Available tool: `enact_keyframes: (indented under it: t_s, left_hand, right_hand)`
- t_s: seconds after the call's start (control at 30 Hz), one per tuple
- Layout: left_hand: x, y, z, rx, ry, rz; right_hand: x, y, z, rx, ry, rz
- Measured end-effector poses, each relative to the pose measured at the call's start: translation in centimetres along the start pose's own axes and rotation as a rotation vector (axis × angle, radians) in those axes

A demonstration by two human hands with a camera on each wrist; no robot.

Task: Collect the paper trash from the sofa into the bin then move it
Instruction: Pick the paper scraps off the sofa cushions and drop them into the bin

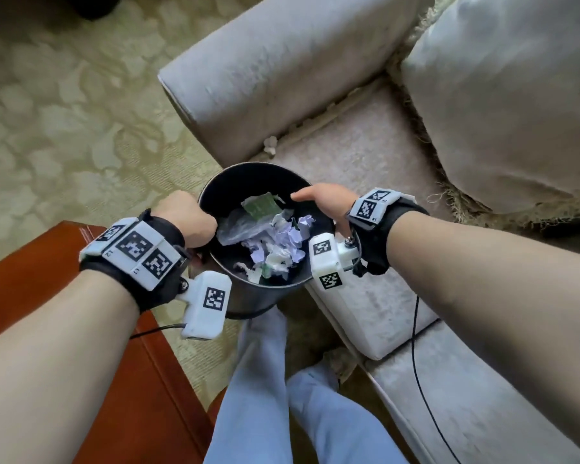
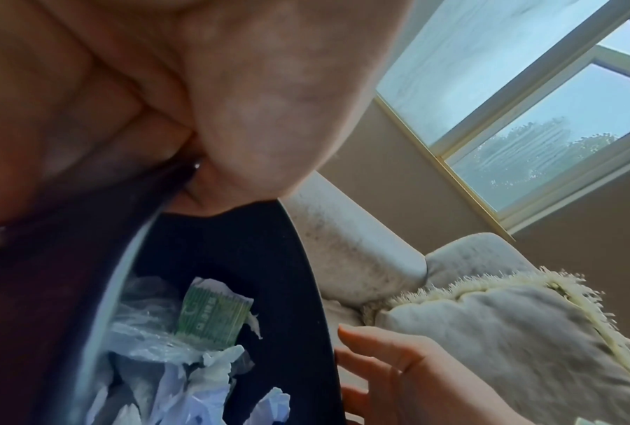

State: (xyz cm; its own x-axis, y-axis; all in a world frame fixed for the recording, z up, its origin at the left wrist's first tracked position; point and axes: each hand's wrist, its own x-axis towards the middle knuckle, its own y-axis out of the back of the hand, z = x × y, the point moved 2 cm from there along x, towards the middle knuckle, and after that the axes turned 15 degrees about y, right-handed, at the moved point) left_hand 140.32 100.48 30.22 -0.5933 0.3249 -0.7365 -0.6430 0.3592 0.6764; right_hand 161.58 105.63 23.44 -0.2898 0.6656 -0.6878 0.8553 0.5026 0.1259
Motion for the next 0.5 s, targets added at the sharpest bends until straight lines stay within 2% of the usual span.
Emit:
enact_keyframes:
  t_s: [0.13,0.3,0.5]
  left_hand:
    - [3.1,2.8,0.9,-0.023,0.008,0.046]
    - [7.2,4.9,2.1,-0.027,0.021,0.078]
    - [10.0,5.1,3.3,0.061,0.016,0.025]
  right_hand:
    - [2.9,-1.6,-2.6,-0.005,-0.003,0.038]
    - [7.5,-3.0,-5.0,0.159,-0.049,-0.013]
    - [11.7,-3.1,-8.0,0.187,-0.091,-0.041]
